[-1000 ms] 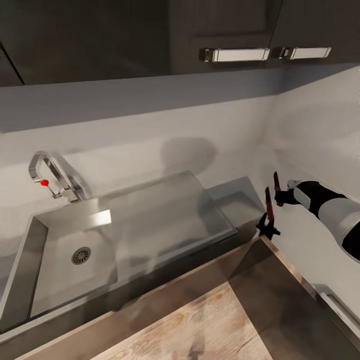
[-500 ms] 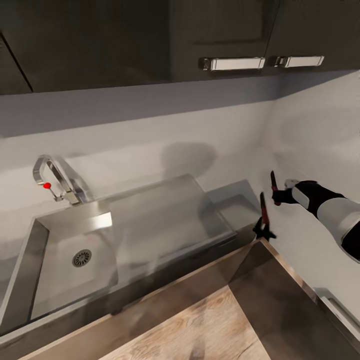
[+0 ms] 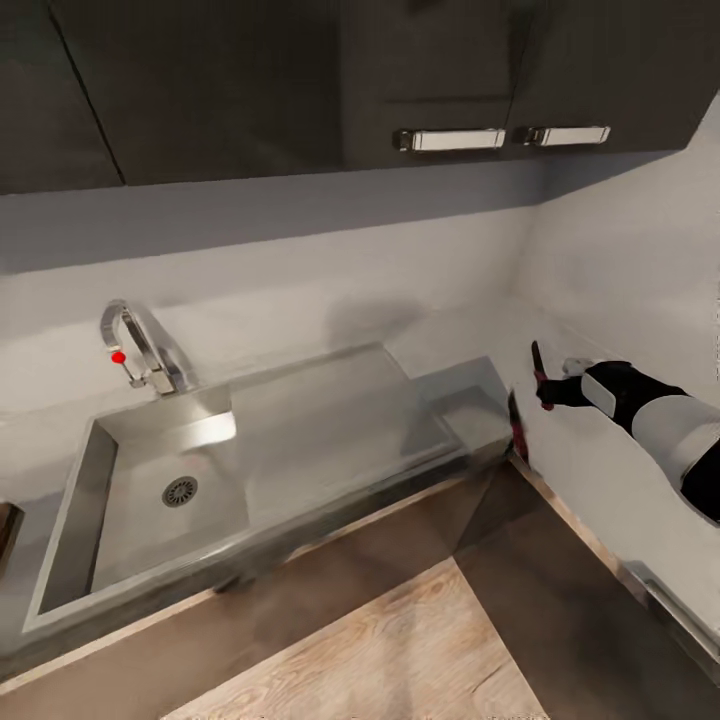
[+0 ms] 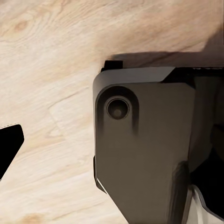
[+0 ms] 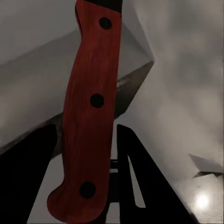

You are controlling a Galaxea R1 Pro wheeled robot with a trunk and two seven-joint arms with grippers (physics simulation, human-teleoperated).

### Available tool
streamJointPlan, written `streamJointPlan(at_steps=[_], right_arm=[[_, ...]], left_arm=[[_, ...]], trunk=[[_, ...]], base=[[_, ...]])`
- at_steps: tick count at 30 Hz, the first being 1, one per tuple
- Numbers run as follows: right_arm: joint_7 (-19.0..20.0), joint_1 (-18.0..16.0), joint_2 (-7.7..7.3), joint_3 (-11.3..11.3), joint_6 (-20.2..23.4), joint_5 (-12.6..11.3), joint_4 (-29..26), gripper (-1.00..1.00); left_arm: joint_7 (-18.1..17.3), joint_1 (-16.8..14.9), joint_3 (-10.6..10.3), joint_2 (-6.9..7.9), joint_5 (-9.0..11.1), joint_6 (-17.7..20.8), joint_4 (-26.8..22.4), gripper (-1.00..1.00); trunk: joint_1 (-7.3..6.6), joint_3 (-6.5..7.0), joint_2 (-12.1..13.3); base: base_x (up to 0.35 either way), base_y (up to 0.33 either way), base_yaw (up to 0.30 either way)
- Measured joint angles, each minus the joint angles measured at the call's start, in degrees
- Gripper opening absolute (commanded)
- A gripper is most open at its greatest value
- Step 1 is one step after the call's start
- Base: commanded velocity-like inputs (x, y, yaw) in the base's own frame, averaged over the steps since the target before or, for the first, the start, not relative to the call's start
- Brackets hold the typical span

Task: In the kitchen, take the Vidalia onion out of the sink, dice it on the chopping board with the paring knife, put the diced onion into the bowl on the countertop, then place both the paring knife and the chopping board into the sink.

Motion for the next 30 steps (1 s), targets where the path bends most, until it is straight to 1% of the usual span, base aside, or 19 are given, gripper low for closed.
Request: streamJointPlan(at_steps=[2,3,7,10,14,30], right_arm=[[0.06,0.01,0.45,-0.01,0.01,0.0,-0.05,-1.0],[0.07,0.01,0.9,-0.04,0.01,-0.05,-0.06,-1.0],[0.14,0.05,1.53,0.0,0.01,-0.01,-0.06,-1.0],[0.17,0.08,1.87,0.0,0.01,-0.01,-0.05,-1.0],[0.17,0.09,2.54,0.02,0.01,0.0,-0.05,-1.0],[0.17,0.18,3.42,0.03,0.0,0.02,-0.05,-1.0]], left_arm=[[0.02,-0.01,0.0,-0.01,0.03,0.01,0.01,1.0],[0.01,0.0,0.0,0.0,0.01,0.0,0.0,1.0],[0.01,0.0,0.0,0.0,0.04,0.01,0.0,1.0],[0.0,0.0,0.01,0.0,0.01,-0.01,-0.01,1.0],[0.0,0.01,0.01,0.0,0.02,0.01,-0.01,1.0],[0.01,0.01,0.0,0.0,0.02,-0.01,-0.01,1.0]], trunk=[[-0.01,0.18,0.01],[-0.01,0.27,0.01],[-0.01,0.64,0.01],[-0.01,0.9,0.01],[-0.01,1.17,0.01],[-0.01,2.05,0.01]], base=[[-0.303,0.134,0.0],[-0.291,0.164,0.0],[-0.276,0.187,0.002],[-0.266,0.201,0.109],[-0.265,0.203,0.2],[-0.262,0.211,0.244]])
